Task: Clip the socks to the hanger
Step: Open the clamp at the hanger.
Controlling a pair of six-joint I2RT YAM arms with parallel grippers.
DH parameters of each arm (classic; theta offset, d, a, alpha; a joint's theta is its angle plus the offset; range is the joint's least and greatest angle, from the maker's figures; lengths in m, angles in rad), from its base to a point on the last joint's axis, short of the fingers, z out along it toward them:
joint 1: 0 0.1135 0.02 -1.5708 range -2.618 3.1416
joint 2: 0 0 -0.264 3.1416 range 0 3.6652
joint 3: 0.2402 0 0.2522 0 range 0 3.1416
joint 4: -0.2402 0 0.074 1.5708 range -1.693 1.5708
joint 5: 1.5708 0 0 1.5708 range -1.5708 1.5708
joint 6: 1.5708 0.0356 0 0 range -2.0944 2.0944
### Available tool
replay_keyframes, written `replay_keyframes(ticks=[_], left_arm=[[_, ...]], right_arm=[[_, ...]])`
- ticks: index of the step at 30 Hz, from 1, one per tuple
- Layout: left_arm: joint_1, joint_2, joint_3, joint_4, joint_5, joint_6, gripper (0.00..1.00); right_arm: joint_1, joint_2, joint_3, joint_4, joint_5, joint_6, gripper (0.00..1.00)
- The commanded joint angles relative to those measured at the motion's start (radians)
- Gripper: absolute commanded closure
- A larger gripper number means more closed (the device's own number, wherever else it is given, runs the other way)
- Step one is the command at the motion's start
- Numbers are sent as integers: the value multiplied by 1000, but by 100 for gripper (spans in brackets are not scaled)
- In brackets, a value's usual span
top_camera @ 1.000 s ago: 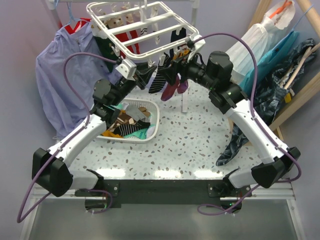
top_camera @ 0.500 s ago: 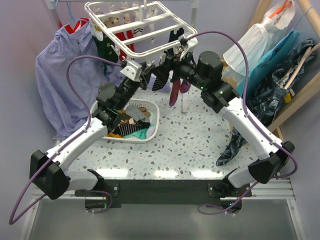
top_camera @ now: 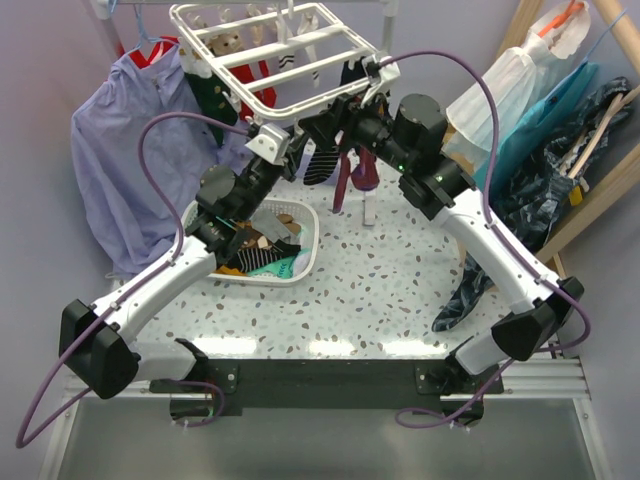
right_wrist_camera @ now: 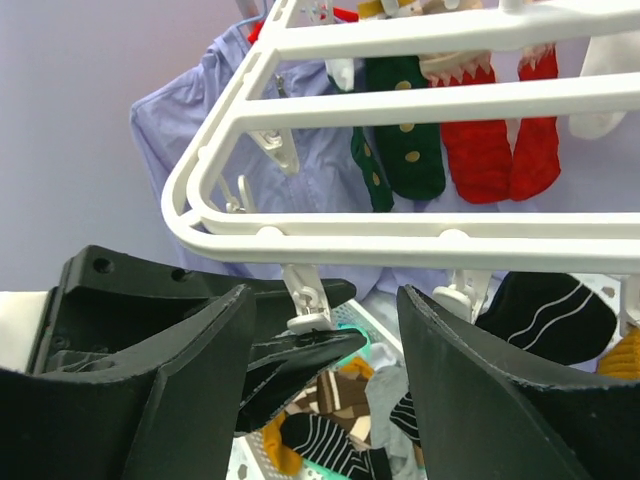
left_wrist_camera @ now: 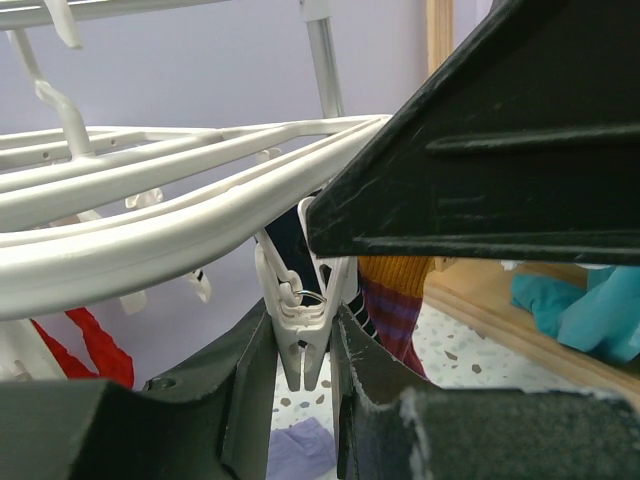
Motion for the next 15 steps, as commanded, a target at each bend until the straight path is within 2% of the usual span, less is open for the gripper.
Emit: replay_keyframes(ticks=[1, 8, 12, 15], left_arm=[[-11, -17, 18, 30, -9, 26, 89], [-11, -20, 18, 23, -9, 26, 87], [-11, -55, -11, 33, -10, 25, 82], [-12, -81, -34, 34, 2, 23, 77]], right_arm=[[8, 26, 43, 35, 24, 43, 38], [13, 37, 45, -8, 50, 34, 46], [13, 29, 51, -32, 88, -3, 58], [13, 23, 52, -45, 102, -29, 60]])
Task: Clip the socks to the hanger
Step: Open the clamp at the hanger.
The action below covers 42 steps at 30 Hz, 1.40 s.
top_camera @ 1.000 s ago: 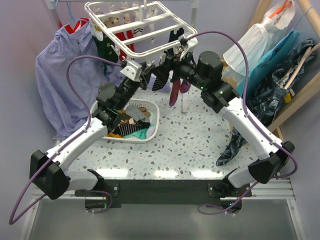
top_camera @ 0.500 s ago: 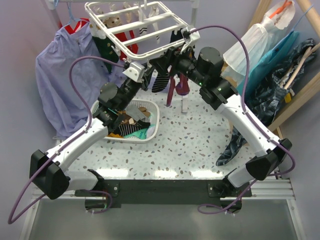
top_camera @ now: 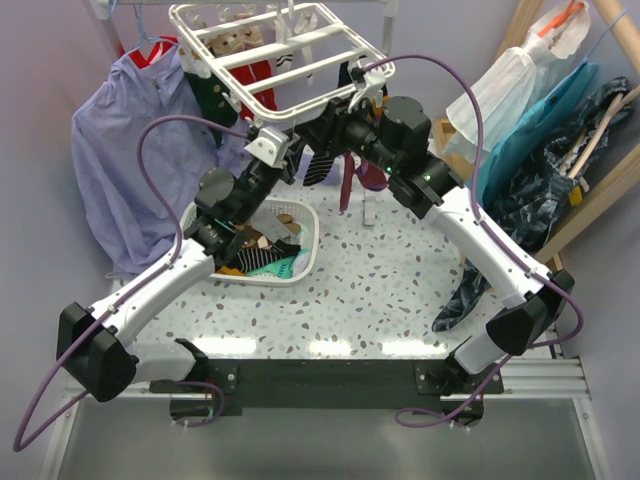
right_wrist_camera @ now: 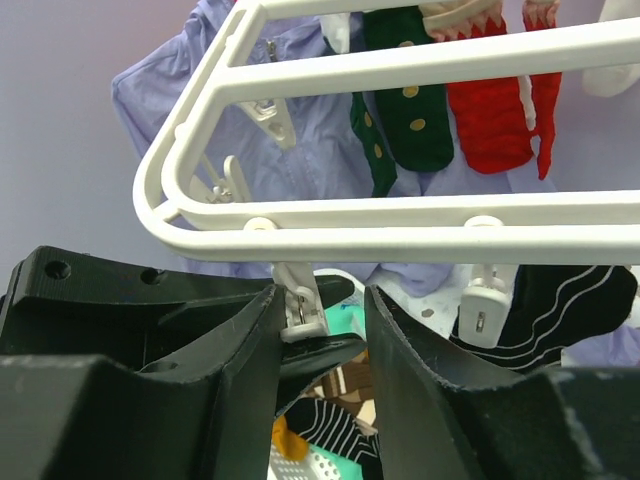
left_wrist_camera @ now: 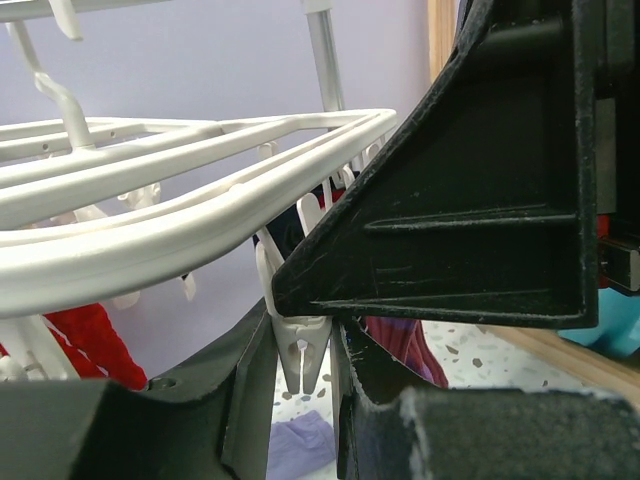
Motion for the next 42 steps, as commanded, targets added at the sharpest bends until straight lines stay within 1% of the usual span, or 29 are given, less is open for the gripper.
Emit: replay_keyframes(ticks=[1, 7, 10, 11, 13, 14, 15, 17, 21, 31, 37, 42], left_arm=[[-8, -76, -30, 43, 14, 15, 76], [3, -105, -75, 53, 54, -4, 69], [26, -116, -89, 59, 89, -37, 62], [37, -118, -92, 62, 118, -48, 58], [78, -121, -93, 68, 158, -93, 54], [95, -121, -93, 71, 207, -109, 52], [112, -115, -87, 77, 242, -161, 47], [173, -96, -67, 79, 368, -214, 43], [186, -64, -47, 69, 381, -212, 37], [210, -35, -24, 86, 368, -191, 36], [244, -12, -12, 117, 417, -218, 34], [248, 3, -3, 141, 442, -228, 35]], right_arm=[[-7, -29, 43, -20, 78, -50, 61], [-5, -36, 46, -36, 105, -81, 62], [-7, -41, 46, -45, 116, -99, 59], [-7, -43, 45, -48, 117, -111, 59], [-7, -46, 45, -46, 116, -124, 60], [-7, -46, 45, -46, 110, -136, 61], [-8, -46, 43, -45, 104, -139, 63], [-8, -44, 43, -40, 96, -148, 66], [-7, -39, 43, -27, 88, -156, 67], [-10, -24, 45, -27, 124, -179, 65], [-19, -18, 48, -30, 134, -183, 64], [-22, -13, 46, -31, 133, -186, 64]])
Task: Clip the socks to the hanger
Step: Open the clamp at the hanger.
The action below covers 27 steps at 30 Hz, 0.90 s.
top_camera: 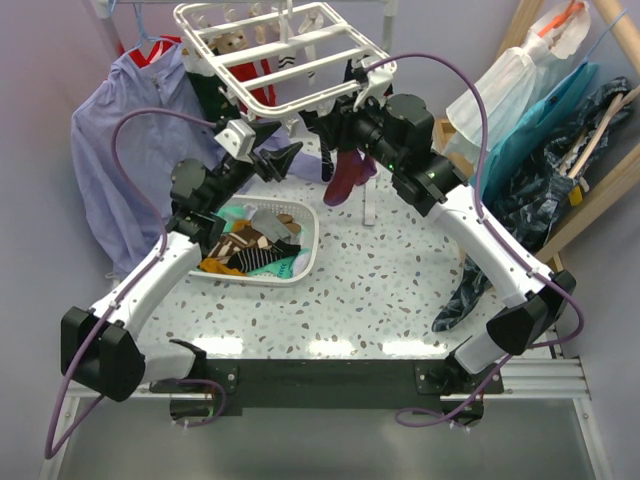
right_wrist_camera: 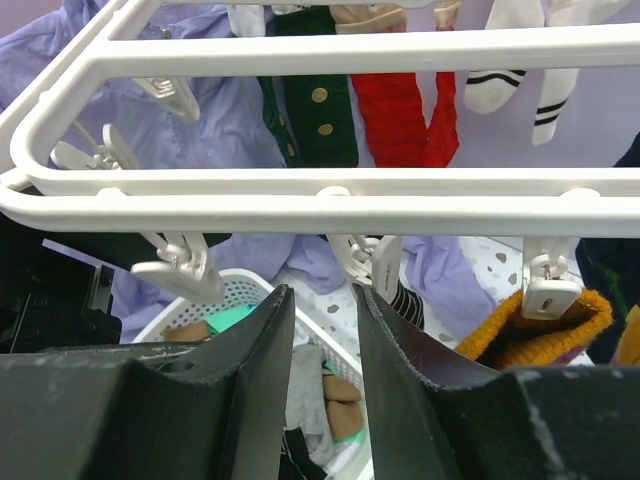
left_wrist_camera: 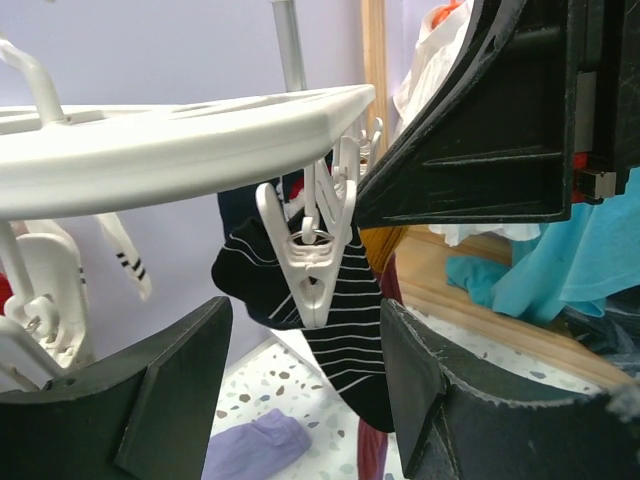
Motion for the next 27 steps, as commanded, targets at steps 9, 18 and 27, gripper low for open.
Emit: replay_keyframes(ticks=[9, 18, 27], left_arm=[[85, 42, 67, 141, 210, -107, 35], [120, 106, 130, 156, 388, -189, 38], [120, 163, 173, 164, 399, -261, 54]], right_arm=[[-13, -17, 33, 25, -1, -34, 64], [-15, -20, 22, 40, -53, -46, 63], [-13, -23, 21, 42, -102, -65, 61]])
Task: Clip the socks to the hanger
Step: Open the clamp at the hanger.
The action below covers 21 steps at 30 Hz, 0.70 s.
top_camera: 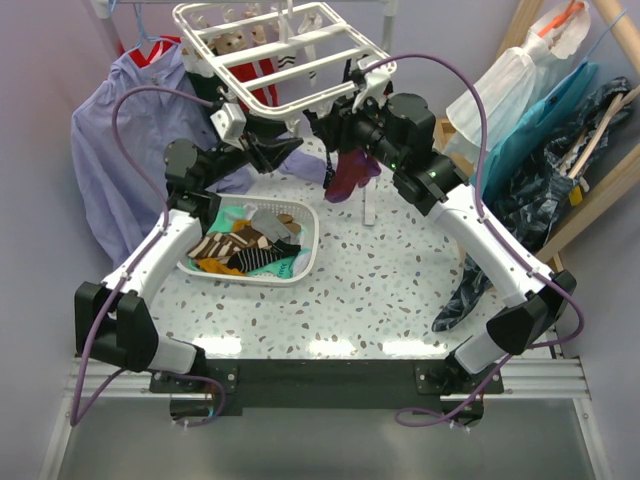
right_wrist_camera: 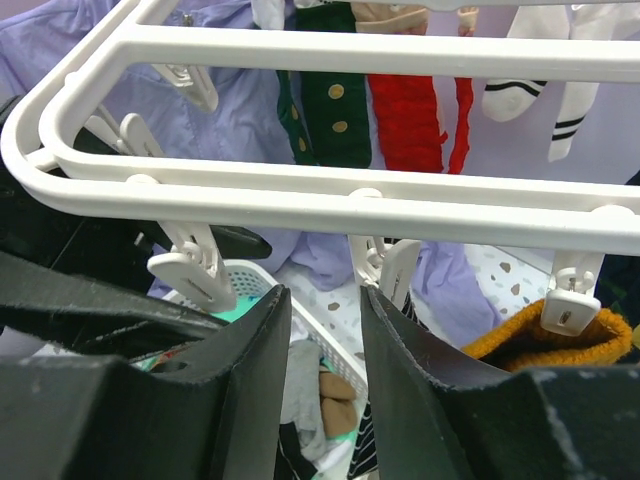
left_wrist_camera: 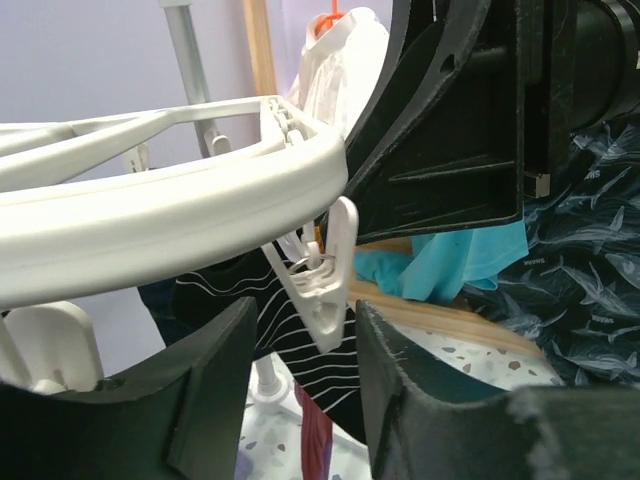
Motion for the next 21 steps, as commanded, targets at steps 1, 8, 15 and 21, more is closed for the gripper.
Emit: replay_keyframes(ticks=[1, 8, 15, 21], left_arm=[[5, 20, 56, 53, 22, -63, 57], [3, 1, 56, 21, -29, -69, 77], [-12, -60, 25, -43, -133, -24, 85], [-84, -109, 7, -173, -298, 95, 89]], right_arm=[[-3, -23, 21, 41, -49, -23, 61], [-3, -40, 21, 24, -85, -26, 55], [-3, -78, 14, 21, -95, 12, 50], [5, -89, 14, 38, -112, 154, 42]])
